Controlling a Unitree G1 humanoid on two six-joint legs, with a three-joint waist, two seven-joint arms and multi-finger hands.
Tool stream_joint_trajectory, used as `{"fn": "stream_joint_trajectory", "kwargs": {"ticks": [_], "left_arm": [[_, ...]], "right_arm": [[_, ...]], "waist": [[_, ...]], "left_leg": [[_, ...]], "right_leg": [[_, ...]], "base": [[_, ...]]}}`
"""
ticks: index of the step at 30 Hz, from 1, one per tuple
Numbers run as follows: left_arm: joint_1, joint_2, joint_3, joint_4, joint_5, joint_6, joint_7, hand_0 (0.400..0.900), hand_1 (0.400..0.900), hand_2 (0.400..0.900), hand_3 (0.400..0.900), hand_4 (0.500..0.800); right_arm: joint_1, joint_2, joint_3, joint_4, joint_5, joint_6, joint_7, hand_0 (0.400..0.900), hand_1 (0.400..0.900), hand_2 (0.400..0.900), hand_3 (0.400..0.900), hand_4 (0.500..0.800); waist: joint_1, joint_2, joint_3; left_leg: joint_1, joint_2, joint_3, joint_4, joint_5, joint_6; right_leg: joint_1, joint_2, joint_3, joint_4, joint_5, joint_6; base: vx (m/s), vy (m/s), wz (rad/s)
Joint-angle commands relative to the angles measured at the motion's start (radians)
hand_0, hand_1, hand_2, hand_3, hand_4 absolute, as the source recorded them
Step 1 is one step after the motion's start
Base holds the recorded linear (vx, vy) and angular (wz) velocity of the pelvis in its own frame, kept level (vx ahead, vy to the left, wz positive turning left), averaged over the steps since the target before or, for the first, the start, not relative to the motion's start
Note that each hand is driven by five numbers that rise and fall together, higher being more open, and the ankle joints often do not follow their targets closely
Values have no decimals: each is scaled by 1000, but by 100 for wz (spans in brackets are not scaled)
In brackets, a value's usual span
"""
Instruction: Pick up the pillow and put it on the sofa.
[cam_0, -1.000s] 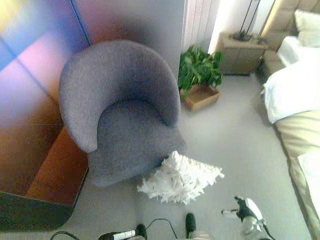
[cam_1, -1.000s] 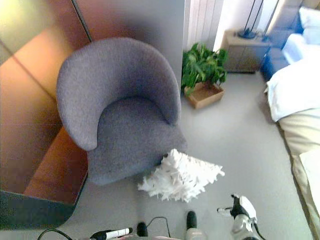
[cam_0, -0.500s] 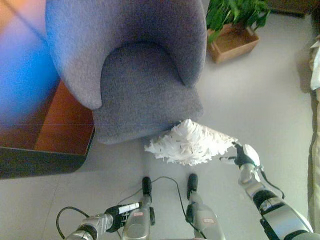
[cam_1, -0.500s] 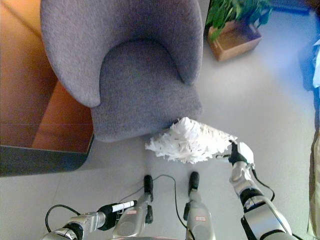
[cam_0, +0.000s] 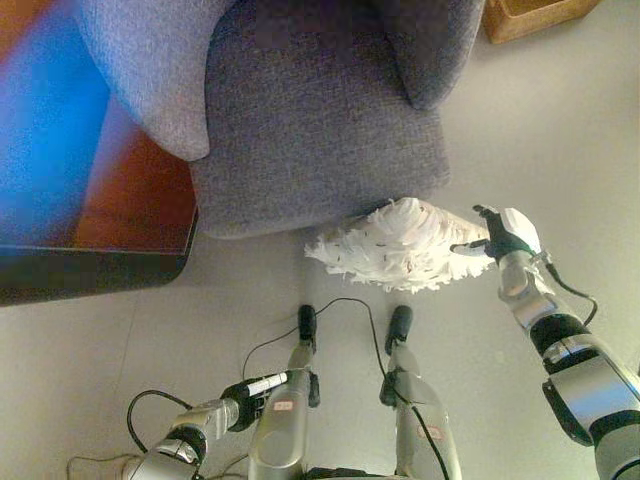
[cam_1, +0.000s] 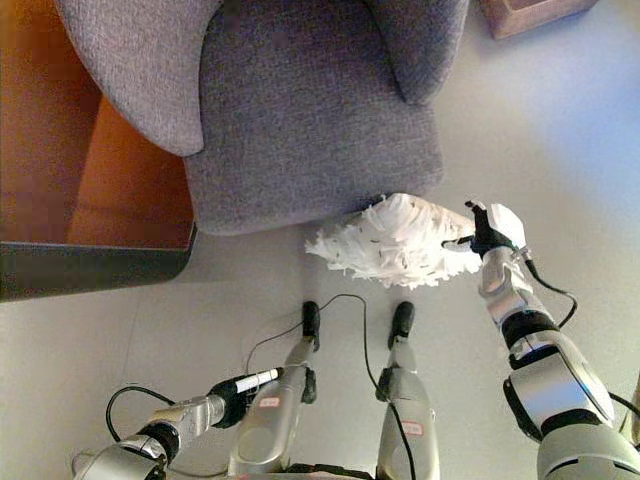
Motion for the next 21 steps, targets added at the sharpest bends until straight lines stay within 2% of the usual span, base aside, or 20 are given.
{"fn": "stream_joint_trajectory", "kwargs": {"ticks": [1,10,21], "left_arm": [[41,3,-68,50,-25,10,12,900,900,900,900,800],[52,-1,-76,23,-45,-3,1,900,900,900,900,800],[80,0,-91,-12,-63,-18,-20,900,900,900,900,800]], "right_arm": [[-109,-116,44,-37,-1,5,11,900,900,900,900,800],[-205,-146,72,-112,24,-5,71,900,900,900,900,800],[-351,-160,139,-208,21,61,111,900,900,900,900,800]], "waist": [[5,14,20],[14,50,38],[41,78,38]], "left_leg": [[-101,-81,-31,34,-15,24],[-170,-88,-26,44,2,18],[-257,-91,-29,74,13,11]], "right_leg": [[-115,25,-4,272,-191,24],[-190,19,6,309,-198,29],[-276,6,1,346,-201,33]], "base": [[-30,93,3],[-21,67,4],[-3,48,2]]}}
